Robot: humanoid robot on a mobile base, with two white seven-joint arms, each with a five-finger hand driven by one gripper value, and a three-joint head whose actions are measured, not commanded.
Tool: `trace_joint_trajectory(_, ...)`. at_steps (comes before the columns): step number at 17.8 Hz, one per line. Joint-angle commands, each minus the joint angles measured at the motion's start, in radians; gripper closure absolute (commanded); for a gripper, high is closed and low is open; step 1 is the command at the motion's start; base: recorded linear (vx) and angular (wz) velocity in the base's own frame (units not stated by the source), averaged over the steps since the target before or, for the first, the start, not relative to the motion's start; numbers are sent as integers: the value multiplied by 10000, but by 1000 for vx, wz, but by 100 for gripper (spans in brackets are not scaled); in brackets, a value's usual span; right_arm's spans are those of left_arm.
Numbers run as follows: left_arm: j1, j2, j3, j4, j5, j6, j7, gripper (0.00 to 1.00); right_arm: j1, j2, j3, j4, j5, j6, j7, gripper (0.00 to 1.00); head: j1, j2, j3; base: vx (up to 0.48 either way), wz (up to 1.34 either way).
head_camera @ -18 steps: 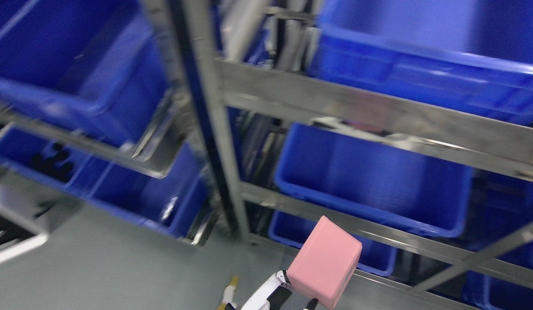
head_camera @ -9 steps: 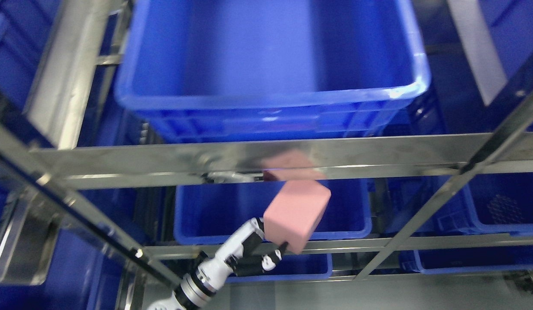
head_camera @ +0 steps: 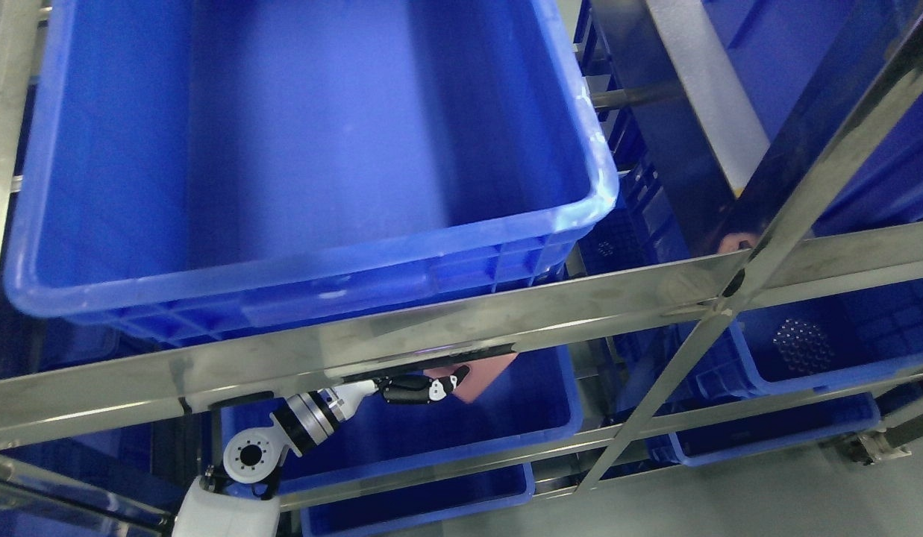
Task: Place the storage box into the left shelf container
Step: 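Move the pink box into the lower blue bin with the left hand, then release the pink box in the bin and withdraw the left hand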
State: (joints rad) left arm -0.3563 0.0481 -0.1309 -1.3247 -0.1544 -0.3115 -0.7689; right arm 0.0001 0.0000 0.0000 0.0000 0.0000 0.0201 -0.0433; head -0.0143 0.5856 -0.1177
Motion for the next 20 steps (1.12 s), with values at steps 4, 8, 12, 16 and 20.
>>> trace_joint_trajectory(4,-456,-306,803,960,-1065,-964,34,18,91,-175,-46,-175,15,14,4,0,0,0,0,41,-115)
trace_joint_trajectory(8,94,-306,512,119,954,-1119,1270,6,91,-175,-46,-175,15,14,4,0,0,0,0,12,-23)
trace_joint_trajectory(12,1459,-306,175,-1216,2170,-1227,4736,1,91,-175,-46,-175,15,14,4,0,0,0,0,0,0)
trace_joint_trajectory(16,2640,-306,-56,-2274,2433,-1227,5372,1,91,-175,-46,-175,15,14,4,0,0,0,0,0,0)
trace_joint_trajectory(20,3195,-306,-57,-2660,2433,-1089,5845,0,91,-175,-46,-175,15,14,4,0,0,0,0,0,0)
